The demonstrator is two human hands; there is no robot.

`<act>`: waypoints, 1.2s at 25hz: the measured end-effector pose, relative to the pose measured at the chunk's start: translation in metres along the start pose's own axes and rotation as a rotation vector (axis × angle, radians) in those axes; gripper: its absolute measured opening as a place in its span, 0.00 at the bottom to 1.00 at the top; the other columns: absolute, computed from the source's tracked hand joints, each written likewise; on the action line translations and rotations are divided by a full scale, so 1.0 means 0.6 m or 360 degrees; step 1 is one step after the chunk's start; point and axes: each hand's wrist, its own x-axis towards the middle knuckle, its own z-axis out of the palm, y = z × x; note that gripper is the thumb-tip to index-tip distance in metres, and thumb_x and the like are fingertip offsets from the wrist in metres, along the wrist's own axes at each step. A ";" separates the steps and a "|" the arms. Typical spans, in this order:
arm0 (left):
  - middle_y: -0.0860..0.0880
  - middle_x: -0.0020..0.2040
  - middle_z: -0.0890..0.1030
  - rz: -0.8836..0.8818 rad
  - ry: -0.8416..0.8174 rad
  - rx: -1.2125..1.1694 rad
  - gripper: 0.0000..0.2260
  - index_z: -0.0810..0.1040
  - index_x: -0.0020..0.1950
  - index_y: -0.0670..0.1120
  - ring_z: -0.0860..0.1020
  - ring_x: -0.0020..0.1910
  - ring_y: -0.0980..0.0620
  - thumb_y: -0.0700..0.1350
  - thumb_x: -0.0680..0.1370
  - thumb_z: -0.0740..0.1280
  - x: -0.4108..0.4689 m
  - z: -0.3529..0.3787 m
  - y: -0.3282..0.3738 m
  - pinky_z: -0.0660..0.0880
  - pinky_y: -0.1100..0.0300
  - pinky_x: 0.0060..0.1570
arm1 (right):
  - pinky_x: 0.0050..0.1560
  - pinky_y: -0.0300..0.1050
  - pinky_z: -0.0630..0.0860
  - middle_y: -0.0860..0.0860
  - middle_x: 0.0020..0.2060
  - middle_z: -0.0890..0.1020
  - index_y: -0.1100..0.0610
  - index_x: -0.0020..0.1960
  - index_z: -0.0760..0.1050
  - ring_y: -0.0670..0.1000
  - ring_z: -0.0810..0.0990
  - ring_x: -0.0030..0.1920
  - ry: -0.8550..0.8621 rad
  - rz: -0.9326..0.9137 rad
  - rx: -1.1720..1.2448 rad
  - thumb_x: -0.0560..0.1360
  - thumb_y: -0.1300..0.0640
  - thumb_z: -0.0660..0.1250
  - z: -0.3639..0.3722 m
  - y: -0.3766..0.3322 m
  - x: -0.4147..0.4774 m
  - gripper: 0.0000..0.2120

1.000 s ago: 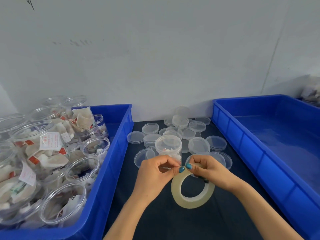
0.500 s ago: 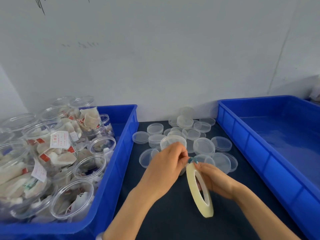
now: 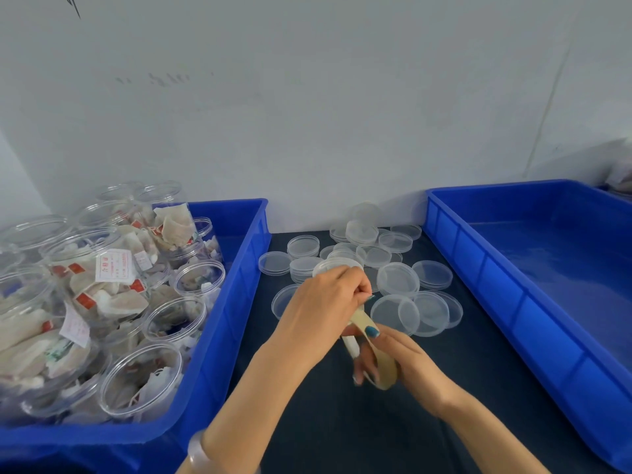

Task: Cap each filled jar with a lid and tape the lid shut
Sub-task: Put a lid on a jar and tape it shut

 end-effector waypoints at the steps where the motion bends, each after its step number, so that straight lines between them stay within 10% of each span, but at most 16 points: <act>1: 0.51 0.45 0.80 0.0009 0.0038 -0.0005 0.04 0.78 0.50 0.45 0.79 0.42 0.51 0.45 0.81 0.67 -0.005 0.000 -0.004 0.79 0.52 0.41 | 0.44 0.44 0.73 0.54 0.30 0.70 0.60 0.57 0.78 0.52 0.74 0.33 0.0012 0.0005 0.0041 0.83 0.48 0.55 0.000 -0.001 -0.001 0.19; 4: 0.55 0.44 0.75 0.0042 0.0195 0.0006 0.03 0.75 0.49 0.47 0.76 0.37 0.52 0.41 0.80 0.68 -0.030 0.006 -0.009 0.77 0.50 0.34 | 0.36 0.47 0.65 0.47 0.27 0.65 0.50 0.44 0.80 0.47 0.64 0.29 0.0298 0.0012 -0.0368 0.79 0.35 0.54 -0.003 -0.004 0.002 0.24; 9: 0.63 0.45 0.75 -0.0210 0.0587 -0.0473 0.16 0.68 0.51 0.60 0.79 0.47 0.62 0.38 0.80 0.66 -0.072 0.016 0.001 0.76 0.68 0.43 | 0.36 0.50 0.73 0.47 0.29 0.76 0.50 0.41 0.70 0.53 0.75 0.33 0.0891 0.0141 -0.1866 0.69 0.26 0.40 -0.036 -0.004 0.006 0.33; 13: 0.52 0.45 0.78 -0.0592 0.1020 -0.0809 0.16 0.65 0.49 0.60 0.83 0.45 0.53 0.38 0.81 0.64 -0.089 0.023 -0.043 0.78 0.62 0.44 | 0.43 0.48 0.66 0.43 0.26 0.70 0.50 0.36 0.67 0.49 0.70 0.29 0.1124 -0.0363 -0.2038 0.78 0.30 0.50 -0.079 -0.006 0.021 0.26; 18: 0.48 0.45 0.75 -0.0847 0.1092 -0.0946 0.12 0.65 0.49 0.54 0.81 0.46 0.41 0.38 0.81 0.64 -0.099 0.080 -0.062 0.78 0.52 0.47 | 0.49 0.49 0.60 0.44 0.26 0.69 0.51 0.33 0.68 0.50 0.68 0.31 0.1399 -0.0270 -0.2143 0.72 0.24 0.47 -0.093 -0.001 0.053 0.32; 30: 0.53 0.45 0.78 -0.1002 0.0971 -0.0846 0.08 0.69 0.51 0.46 0.80 0.45 0.59 0.37 0.80 0.66 -0.050 0.120 -0.119 0.74 0.68 0.44 | 0.51 0.50 0.58 0.46 0.34 0.77 0.52 0.42 0.75 0.51 0.76 0.39 0.1270 -0.0220 -0.2267 0.74 0.27 0.49 -0.111 0.012 0.121 0.31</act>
